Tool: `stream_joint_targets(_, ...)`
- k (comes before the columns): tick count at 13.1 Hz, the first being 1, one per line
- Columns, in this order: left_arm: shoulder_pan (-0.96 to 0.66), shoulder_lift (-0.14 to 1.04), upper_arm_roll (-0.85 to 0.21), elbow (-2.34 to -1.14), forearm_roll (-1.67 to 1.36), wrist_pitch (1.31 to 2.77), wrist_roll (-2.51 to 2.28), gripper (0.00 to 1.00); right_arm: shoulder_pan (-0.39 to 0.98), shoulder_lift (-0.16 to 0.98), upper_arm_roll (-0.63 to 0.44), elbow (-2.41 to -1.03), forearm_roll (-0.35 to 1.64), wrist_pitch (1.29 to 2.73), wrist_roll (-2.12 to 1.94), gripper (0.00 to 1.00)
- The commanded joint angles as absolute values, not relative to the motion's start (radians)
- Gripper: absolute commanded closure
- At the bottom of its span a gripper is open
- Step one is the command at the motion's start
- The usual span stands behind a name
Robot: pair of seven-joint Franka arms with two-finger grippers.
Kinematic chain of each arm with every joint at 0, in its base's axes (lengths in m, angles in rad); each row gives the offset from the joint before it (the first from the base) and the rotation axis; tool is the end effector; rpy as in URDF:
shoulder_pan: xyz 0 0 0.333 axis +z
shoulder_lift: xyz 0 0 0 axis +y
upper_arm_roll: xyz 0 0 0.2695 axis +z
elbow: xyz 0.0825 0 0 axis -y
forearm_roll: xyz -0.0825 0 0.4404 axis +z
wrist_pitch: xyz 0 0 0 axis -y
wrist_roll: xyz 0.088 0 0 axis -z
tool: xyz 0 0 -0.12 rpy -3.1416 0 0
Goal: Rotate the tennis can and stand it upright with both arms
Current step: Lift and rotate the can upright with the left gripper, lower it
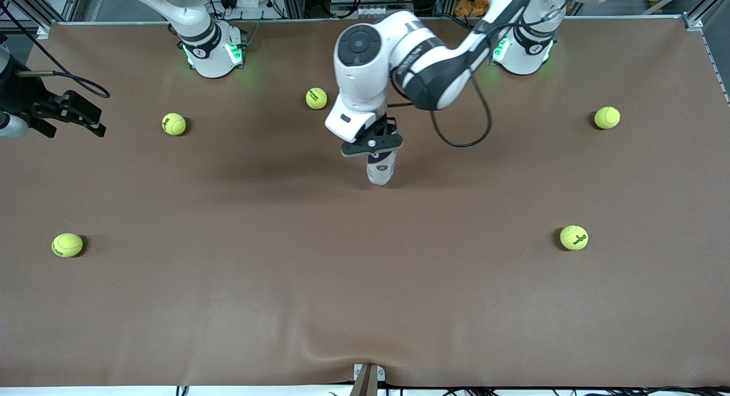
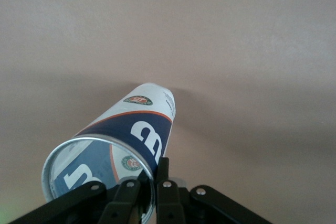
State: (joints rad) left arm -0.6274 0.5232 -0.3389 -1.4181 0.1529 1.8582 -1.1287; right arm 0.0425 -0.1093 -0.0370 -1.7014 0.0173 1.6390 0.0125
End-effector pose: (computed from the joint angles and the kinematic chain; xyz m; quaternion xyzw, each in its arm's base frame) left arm 0.4480 -0.5700 0.3325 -0.9967 -0.0763 0.0231 0.0174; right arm 0.5882 0.0044 0.5672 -0.9997 0.0038 -0.0233 0.0109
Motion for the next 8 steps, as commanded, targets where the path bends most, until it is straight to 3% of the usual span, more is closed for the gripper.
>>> stream_joint_targets(1, -0.641, 0.569, -0.331, -1.368, 0.179, 1.854, -1.172, 1.00, 0.026, -0.124, -0.029, -1.718, 0.031, 1.647, 0.005, 0.00)
stream_joint_targets(8, -0.637, 0.614, -0.334, -1.370, 0.176, 1.904, -1.164, 1.00, 0.026, -0.124, -0.029, -1.718, 0.031, 1.649, 0.005, 0.00)
